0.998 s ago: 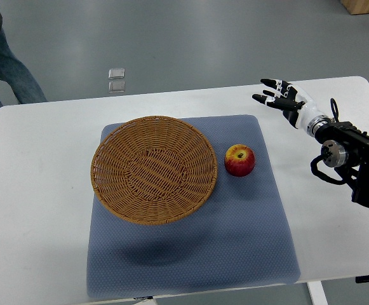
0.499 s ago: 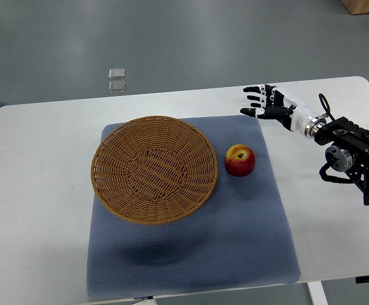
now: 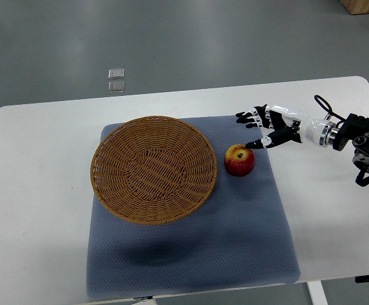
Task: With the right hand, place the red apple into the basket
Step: 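Reach the right hand down over the red apple with fingers open, then close the right hand fingers around the red apple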
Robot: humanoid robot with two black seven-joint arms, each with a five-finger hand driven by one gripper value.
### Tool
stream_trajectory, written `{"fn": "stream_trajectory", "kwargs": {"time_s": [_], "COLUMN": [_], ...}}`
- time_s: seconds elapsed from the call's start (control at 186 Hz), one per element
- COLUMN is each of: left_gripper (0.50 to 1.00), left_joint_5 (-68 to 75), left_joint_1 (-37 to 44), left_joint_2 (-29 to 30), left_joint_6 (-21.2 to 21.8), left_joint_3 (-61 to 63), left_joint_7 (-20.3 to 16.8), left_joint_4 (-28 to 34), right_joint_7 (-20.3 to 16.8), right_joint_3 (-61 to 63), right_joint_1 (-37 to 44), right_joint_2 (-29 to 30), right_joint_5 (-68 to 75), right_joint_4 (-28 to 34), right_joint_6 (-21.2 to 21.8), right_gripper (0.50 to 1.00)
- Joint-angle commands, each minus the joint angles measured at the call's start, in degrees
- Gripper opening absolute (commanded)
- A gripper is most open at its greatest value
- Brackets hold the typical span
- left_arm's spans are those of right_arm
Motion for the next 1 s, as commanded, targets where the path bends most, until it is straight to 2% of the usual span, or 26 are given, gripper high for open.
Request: {"fn": "stream_trajectory", "kwargs": {"time_s": [0.0,0.177,0.569,0.649,0.832,0.992], "left_gripper": [1.0,1.0,1.0,1.0,1.0,1.0], "left_joint_5": [0.0,0.0,0.0,0.0,0.0,0.0], "left_joint_1": [0.0,0.0,0.0,0.0,0.0,0.0], "left_joint_2": [0.0,0.0,0.0,0.0,0.0,0.0], "left_joint_6": [0.04,0.04,0.04,0.04,-0.05,0.04], "left_joint_3": [0.0,0.0,0.0,0.0,0.0,0.0], "left_joint_7": [0.0,0.0,0.0,0.0,0.0,0.0], "left_joint_4": [0.03,0.21,0.21,0.21,0.21,0.21], "right_joint_7": [0.14,0.14,0.05,0.05,0.05,-0.12], "right_joint_3": [-0.1,-0.45,-0.8,-0.89,-1.15,-3.44], "right_joint_1": [-0.74,-0.91,-1.0,-1.35,-1.71,-1.71], "right_joint_2": [-0.3,-0.3,0.49,0.58,0.58,0.84], "right_joint_5": [-2.7,-5.07,-7.88,-9.38,-10.69,-12.19], "right_joint_4": [1.49,3.69,4.13,4.13,4.13,4.13], "right_joint_6": [0.04,-0.4,-1.19,-2.69,-2.95,-6.11], "right_gripper": [0.909,0.909,0.909,0.909,0.909,0.905]}}
